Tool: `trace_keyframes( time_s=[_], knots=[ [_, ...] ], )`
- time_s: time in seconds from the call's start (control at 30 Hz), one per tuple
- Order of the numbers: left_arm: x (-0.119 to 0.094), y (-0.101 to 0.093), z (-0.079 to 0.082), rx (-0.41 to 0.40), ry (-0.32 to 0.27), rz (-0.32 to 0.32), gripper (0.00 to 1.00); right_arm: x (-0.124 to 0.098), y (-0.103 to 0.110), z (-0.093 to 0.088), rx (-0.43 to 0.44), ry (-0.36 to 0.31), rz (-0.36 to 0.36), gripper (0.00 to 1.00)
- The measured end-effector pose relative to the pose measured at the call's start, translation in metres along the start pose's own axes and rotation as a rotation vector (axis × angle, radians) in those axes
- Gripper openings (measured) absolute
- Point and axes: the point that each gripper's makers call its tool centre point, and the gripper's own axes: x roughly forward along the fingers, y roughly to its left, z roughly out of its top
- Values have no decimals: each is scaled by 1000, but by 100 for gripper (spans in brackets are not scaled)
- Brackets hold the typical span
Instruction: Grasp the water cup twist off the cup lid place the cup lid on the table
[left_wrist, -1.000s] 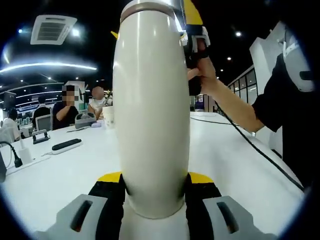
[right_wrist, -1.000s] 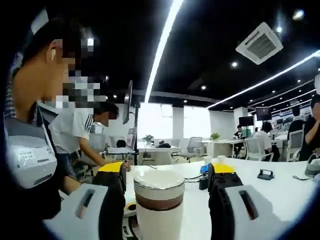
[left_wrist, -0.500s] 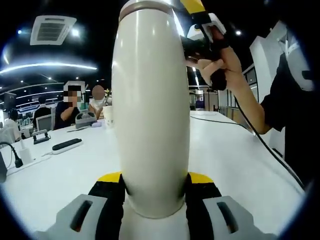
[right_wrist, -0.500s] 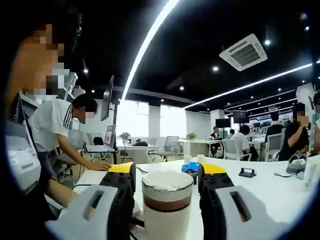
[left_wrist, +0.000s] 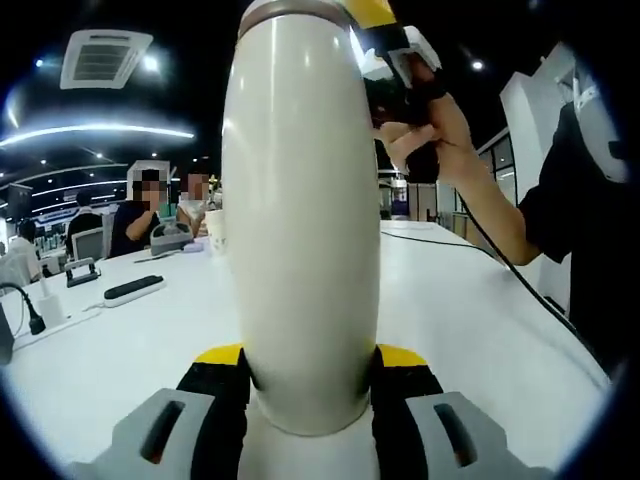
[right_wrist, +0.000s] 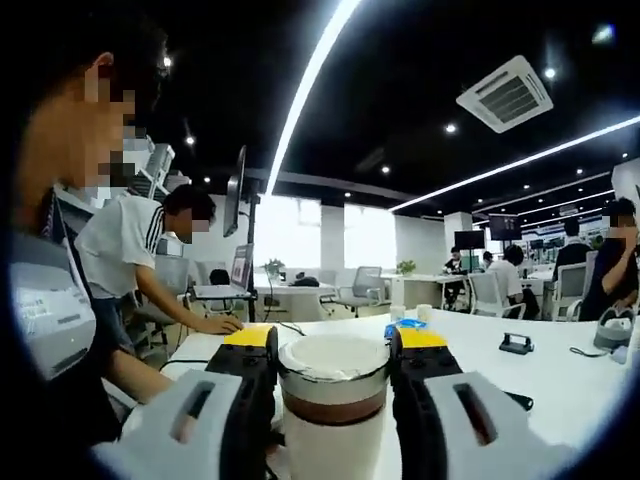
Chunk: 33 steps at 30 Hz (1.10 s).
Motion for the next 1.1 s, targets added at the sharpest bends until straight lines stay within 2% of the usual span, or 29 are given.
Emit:
trace_keyframes(
  time_s=[0.03, 0.2, 0.33, 0.47, 0.73, 0.87, 0.97, 1.07, 1.1],
  knots=[
    [0, 0, 0, 0, 0, 0, 49, 0, 0, 0, 1, 0, 10, 47],
    [0, 1, 0, -6, 3, 0, 49, 2, 5, 0, 10, 11, 200, 47],
    [1, 1, 1, -7, 4, -1, 49, 1, 7, 0, 18, 10, 320, 47],
    [1, 1, 1, -6, 4, -1, 49, 0, 8, 0, 42, -2, 418, 47],
    [1, 3, 1, -5, 6, -2, 49, -2, 10, 1, 81, -38, 571, 47],
    [1, 3, 1, -5, 7, -1, 49, -2, 13, 1, 99, -40, 620, 47],
    [1, 3, 0, -6, 8, -1, 49, -1, 13, 1, 110, -39, 622, 47],
    [1, 3, 0, -8, 9, -1, 49, -1, 13, 0, 124, -41, 574, 47],
    [2, 2, 0, -5, 9, -1, 49, -1, 10, 2, 142, -45, 521, 51]
  ],
)
